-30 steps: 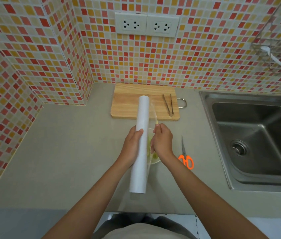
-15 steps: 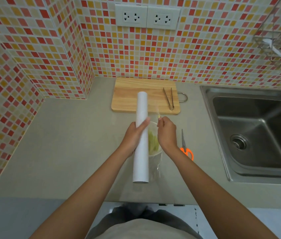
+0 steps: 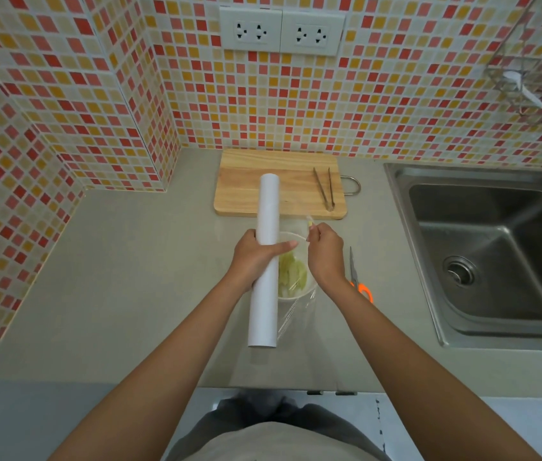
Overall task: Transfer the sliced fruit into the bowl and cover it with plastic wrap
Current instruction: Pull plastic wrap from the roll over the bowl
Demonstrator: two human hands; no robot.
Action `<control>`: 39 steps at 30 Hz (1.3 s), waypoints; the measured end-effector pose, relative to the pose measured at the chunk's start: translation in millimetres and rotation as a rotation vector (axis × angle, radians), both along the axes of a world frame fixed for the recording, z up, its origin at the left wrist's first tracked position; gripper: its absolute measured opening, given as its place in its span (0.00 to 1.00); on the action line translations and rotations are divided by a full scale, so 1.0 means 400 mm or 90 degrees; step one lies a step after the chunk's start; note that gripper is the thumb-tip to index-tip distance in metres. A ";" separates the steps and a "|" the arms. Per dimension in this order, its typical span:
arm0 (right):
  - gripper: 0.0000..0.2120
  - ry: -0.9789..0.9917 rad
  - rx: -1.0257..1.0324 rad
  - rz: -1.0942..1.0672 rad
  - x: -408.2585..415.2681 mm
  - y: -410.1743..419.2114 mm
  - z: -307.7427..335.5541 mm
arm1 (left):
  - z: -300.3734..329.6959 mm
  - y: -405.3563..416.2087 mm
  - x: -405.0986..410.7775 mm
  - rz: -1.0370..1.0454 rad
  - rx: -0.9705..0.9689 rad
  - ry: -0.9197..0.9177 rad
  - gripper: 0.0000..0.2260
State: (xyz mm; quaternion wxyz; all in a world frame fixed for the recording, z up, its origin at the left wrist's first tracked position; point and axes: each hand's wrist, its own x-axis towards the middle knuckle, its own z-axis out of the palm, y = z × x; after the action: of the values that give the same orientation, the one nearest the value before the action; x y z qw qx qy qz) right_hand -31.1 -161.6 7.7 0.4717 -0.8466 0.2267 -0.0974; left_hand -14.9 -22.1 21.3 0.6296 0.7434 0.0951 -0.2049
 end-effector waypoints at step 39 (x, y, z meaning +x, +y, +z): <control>0.16 0.070 -0.018 -0.007 0.012 -0.104 -0.074 | -0.050 0.110 0.069 0.044 -0.030 0.024 0.09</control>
State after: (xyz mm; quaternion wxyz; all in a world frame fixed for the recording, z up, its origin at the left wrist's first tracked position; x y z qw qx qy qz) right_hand -26.1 -203.1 -21.7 0.4459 -0.8560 0.2552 -0.0568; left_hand 12.6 22.0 1.4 0.6515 0.7207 0.1277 -0.1997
